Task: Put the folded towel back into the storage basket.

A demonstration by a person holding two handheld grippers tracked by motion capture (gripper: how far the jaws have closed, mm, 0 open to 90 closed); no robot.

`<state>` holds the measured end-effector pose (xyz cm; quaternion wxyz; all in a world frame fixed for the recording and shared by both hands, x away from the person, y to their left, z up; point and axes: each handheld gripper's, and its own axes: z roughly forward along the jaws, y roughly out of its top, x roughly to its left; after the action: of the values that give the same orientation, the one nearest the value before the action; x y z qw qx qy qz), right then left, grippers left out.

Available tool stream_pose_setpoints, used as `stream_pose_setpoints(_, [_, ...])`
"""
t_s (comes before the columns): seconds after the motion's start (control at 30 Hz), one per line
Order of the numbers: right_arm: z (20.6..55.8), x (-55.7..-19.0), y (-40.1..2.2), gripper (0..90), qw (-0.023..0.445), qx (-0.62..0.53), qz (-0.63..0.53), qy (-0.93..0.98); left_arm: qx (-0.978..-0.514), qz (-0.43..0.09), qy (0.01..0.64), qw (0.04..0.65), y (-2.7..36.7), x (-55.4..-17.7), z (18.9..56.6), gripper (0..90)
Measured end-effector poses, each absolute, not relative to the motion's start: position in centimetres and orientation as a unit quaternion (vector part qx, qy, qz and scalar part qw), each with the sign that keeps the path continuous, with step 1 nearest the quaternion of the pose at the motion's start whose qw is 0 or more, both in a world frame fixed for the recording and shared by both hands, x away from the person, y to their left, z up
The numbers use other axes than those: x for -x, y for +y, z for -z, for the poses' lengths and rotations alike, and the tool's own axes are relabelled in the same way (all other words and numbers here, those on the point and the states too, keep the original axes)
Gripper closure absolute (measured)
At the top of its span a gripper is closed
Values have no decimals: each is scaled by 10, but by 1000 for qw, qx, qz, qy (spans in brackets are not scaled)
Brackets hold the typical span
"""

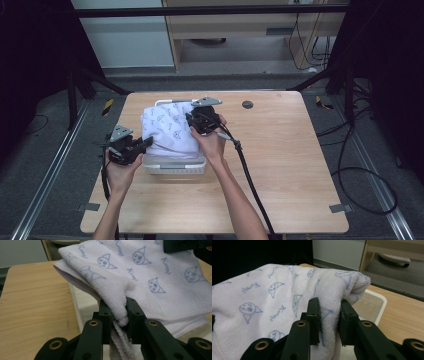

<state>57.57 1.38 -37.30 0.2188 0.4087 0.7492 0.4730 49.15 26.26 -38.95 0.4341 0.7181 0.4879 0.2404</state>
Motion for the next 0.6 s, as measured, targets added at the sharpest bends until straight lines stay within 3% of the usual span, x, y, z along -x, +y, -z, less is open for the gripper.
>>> stream_pose_setpoints(0.6, [395, -585, 16, 731, 216, -420, -444, 761, -733, -232, 492, 409, 257, -504, 410, 760])
